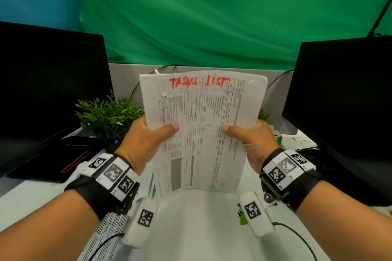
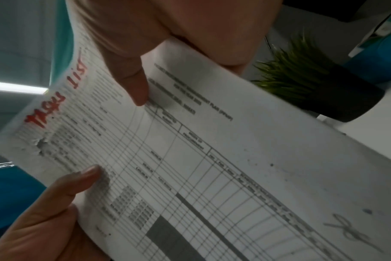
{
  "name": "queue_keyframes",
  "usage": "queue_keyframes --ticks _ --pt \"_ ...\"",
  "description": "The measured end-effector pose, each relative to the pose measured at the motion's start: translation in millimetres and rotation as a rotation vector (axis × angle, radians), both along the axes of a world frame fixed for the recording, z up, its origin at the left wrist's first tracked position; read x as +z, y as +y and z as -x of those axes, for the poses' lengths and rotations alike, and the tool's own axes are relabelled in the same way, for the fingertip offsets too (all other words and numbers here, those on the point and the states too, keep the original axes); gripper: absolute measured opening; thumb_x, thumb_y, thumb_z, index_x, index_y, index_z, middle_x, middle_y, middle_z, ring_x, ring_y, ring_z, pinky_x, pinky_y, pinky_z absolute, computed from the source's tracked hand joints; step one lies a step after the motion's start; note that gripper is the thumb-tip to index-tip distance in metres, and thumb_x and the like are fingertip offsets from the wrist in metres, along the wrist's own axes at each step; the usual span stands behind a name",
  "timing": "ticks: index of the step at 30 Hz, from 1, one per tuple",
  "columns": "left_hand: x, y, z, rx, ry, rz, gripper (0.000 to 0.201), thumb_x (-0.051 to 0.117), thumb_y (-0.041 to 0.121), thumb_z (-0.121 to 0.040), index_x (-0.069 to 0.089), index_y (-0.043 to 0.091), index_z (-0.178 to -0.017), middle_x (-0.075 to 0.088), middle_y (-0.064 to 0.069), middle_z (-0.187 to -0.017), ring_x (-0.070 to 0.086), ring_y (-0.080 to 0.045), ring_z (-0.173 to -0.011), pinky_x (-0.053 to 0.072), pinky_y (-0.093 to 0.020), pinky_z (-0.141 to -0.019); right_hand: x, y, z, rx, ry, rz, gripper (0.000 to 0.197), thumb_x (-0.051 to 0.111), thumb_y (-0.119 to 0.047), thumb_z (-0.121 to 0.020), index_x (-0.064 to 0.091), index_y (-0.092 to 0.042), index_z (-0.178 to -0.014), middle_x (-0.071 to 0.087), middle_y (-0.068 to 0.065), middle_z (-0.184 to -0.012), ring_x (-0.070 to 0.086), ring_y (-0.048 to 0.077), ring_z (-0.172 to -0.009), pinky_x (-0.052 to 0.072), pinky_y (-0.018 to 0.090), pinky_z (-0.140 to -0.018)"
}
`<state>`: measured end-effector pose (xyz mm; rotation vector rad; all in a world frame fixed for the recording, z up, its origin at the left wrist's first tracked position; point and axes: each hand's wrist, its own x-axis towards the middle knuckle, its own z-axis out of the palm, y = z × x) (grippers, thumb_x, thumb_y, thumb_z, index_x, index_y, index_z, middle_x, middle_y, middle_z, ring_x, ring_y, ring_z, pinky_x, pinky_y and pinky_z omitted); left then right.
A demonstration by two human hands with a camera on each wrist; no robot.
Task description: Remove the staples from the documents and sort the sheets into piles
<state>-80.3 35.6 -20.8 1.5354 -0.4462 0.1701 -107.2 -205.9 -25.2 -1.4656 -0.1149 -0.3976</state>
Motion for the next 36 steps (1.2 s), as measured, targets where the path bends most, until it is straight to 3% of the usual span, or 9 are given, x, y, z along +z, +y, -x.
queue_keyframes --ticks 13,17,19,21,23,25,31,33,36 --pt "-2 -7 -4 0.130 0.000 0.018 0.037 0.074 0.009 -0.089 0.068 0.010 -0.126 0.076 -0.005 -0.114 0.075 -0.020 -0.102 0.059 -0.047 -0.094 -1 -10 4 0.120 0.149 0.110 0.036 0.077 0.000 -0.080 0.070 -0.015 -0.111 0.076 0.005 -0.110 0.072 0.024 -0.103 0.059 0.041 -0.086" --pt "22 -2 -5 0.220 -0.198 -0.095 0.035 0.073 0.016 -0.092 0.067 0.013 -0.126 0.070 0.008 -0.108 0.067 0.017 -0.074 0.054 -0.006 -0.066 27 -59 6 -0.074 0.372 0.873 0.035 0.075 -0.019 -0.086 0.066 -0.016 -0.121 0.070 0.006 -0.115 0.069 0.023 -0.102 0.059 0.041 -0.090" --pt "35 3 -3 0.279 -0.252 -0.173 0.038 0.077 0.041 -0.086 0.069 0.020 -0.118 0.069 0.004 -0.112 0.070 0.010 -0.080 0.058 -0.014 -0.071 22 -80 6 -0.265 0.557 1.513 0.037 0.068 -0.030 -0.090 0.066 -0.009 -0.120 0.065 0.008 -0.108 0.065 0.027 -0.099 0.057 0.042 -0.091" --pt "39 4 -2 0.371 -0.257 -0.281 0.071 0.076 0.075 -0.066 0.070 0.020 -0.112 0.074 0.000 -0.108 0.074 -0.019 -0.096 0.061 -0.040 -0.083 1 -92 8 -0.311 0.755 1.776 0.050 0.066 -0.047 -0.087 0.065 -0.009 -0.118 0.060 0.008 -0.101 0.063 0.029 -0.100 0.055 0.040 -0.091" --pt "39 3 0 0.324 -0.239 -0.261 0.052 0.079 0.061 -0.073 0.071 0.023 -0.107 0.072 0.007 -0.096 0.072 -0.024 -0.092 0.062 -0.028 -0.075 -27 -95 12 -0.267 0.864 1.785 0.057 0.064 -0.057 -0.085 0.064 -0.011 -0.119 0.064 0.008 -0.110 0.063 0.029 -0.107 0.053 0.038 -0.093" --pt "37 -1 1 0.264 -0.244 -0.246 0.025 0.078 0.027 -0.087 0.069 0.024 -0.111 0.067 0.013 -0.092 0.067 -0.008 -0.083 0.054 -0.007 -0.060 -54 -97 14 -0.201 0.919 1.754 0.058 0.064 -0.055 -0.087 0.062 -0.009 -0.122 0.065 0.009 -0.120 0.062 0.028 -0.111 0.052 0.036 -0.093" --pt "27 0 4 0.173 -0.207 -0.236 0.012 0.074 0.013 -0.089 0.073 0.020 -0.098 0.077 0.008 -0.091 0.075 -0.009 -0.080 0.062 -0.024 -0.068 -68 -93 7 -0.302 0.918 1.545 0.046 0.060 -0.042 -0.091 0.059 -0.011 -0.125 0.065 0.007 -0.121 0.063 0.025 -0.110 0.050 0.032 -0.090" --pt "28 1 6 0.154 -0.210 -0.222 0.012 0.073 0.010 -0.090 0.074 0.022 -0.094 0.080 0.008 -0.086 0.075 -0.007 -0.080 0.061 -0.019 -0.065 -51 -92 8 -0.367 0.860 1.306 0.045 0.066 -0.042 -0.088 0.059 -0.012 -0.122 0.066 0.006 -0.113 0.064 0.023 -0.102 0.052 0.031 -0.084" --pt "30 2 12 0.121 -0.183 -0.185 0.017 0.072 0.009 -0.090 0.075 0.024 -0.097 0.080 0.011 -0.092 0.077 -0.012 -0.084 0.064 -0.030 -0.072 -12 -89 13 -0.428 0.560 0.561 0.036 0.077 -0.034 -0.082 0.064 -0.014 -0.108 0.069 0.010 -0.094 0.068 0.026 -0.082 0.060 0.038 -0.070"
